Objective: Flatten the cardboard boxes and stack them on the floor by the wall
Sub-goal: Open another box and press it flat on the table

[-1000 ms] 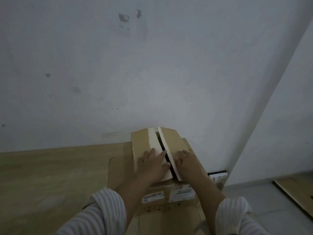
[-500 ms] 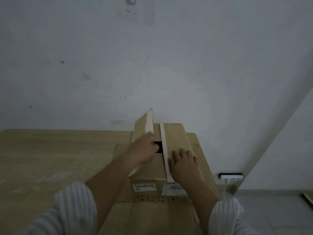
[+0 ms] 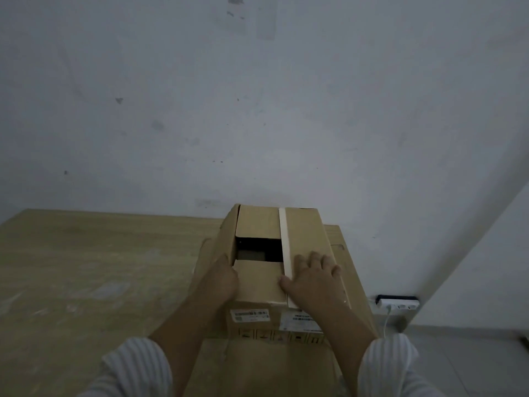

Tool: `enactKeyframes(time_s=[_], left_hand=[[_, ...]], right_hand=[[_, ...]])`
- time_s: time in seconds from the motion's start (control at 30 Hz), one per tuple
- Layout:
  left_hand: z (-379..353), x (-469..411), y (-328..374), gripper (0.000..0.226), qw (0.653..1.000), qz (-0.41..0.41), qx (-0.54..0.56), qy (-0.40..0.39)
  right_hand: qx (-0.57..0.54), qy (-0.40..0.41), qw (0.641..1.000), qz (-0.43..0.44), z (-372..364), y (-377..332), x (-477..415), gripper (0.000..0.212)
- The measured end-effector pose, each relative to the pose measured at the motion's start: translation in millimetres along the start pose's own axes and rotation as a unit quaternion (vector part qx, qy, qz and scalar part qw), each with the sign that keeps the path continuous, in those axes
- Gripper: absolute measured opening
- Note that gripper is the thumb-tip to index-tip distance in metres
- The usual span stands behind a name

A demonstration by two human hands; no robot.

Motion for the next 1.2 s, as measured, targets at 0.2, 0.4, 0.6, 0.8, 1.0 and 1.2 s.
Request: enactKeyframes(time_s=[0.2, 0.4, 0.6, 0.8, 1.0, 1.2], left_hand=[[13, 0, -8, 0.048, 0.995, -0.004, 0.062, 0.072], [20, 2, -10, 0.049, 0.995, -0.019, 0.053, 0.087], [20, 0, -6, 0.051, 0.995, -0.041, 0.044, 0.084], [17, 1, 0, 0.053, 0.994, -0.043, 0.052, 0.082], [15, 3, -1, 0.053, 0.994, -0.037, 0.044, 0.089], [17, -1, 4, 0.052, 0.995, -0.037, 0.037, 0.090]], right_hand=[[-0.060, -0.024, 0.998, 0.020, 21, -10, -3, 0.062], [-0.340, 0.029, 0.940, -0.021, 104, 28, -20, 0.022], [-0.168, 0.062, 0.971, -0.157, 107, 109, -18, 0.042], [-0.013, -0.016, 0.991, -0.131, 46, 96, -19, 0.070], [-0.365, -0.041, 0.921, -0.127, -14, 80, -16, 0.046], [-0.285, -0.021, 0.952, -0.108, -8, 76, -23, 0.039]])
Point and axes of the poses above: each hand's wrist, its own x-axis away from the middle knuckle, its own z-axis out of the back of the hand, y = z × x, the point moved 9 cm from there along -x, towards the middle knuckle, and after that the axes turned 8 degrees about -x, right-handed, at the moved point
